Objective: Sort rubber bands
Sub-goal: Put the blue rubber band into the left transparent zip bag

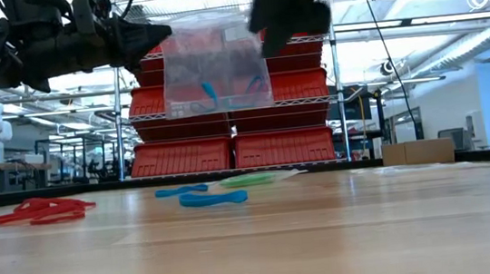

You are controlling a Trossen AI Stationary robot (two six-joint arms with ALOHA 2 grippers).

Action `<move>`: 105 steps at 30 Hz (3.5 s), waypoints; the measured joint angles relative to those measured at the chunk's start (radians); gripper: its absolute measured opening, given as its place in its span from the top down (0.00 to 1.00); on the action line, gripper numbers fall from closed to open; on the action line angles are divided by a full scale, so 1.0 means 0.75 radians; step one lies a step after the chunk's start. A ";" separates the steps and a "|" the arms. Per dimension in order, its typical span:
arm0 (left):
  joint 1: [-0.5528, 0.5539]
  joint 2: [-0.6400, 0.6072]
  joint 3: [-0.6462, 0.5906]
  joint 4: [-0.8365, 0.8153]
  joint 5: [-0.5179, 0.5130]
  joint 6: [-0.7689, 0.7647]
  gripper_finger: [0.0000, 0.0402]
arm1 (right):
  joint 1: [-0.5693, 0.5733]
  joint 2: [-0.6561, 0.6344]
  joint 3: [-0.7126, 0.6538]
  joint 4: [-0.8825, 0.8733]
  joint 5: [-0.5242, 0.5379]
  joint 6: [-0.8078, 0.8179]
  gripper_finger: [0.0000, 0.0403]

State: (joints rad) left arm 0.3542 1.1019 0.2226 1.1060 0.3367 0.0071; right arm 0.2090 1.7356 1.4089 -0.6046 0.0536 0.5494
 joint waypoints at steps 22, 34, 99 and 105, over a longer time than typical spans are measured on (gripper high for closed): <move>0.000 -0.001 0.000 -0.033 0.000 0.011 1.00 | 0.030 0.497 -0.071 0.494 0.017 0.009 0.41; 0.000 -0.001 0.002 -0.045 -0.007 0.034 1.00 | -0.002 0.549 0.098 0.211 0.027 -0.147 0.97; 0.000 -0.001 0.001 -0.093 -0.032 0.046 1.00 | -0.162 0.229 0.734 -0.375 0.673 -0.926 1.00; 0.001 -0.001 0.001 -0.093 -0.032 0.046 1.00 | -0.163 0.228 0.736 -0.401 0.662 -0.928 1.00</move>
State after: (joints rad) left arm 0.3546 1.1011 0.2234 1.0363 0.3130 0.0418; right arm 0.0870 1.9064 1.9610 -0.9055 0.5503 -0.1465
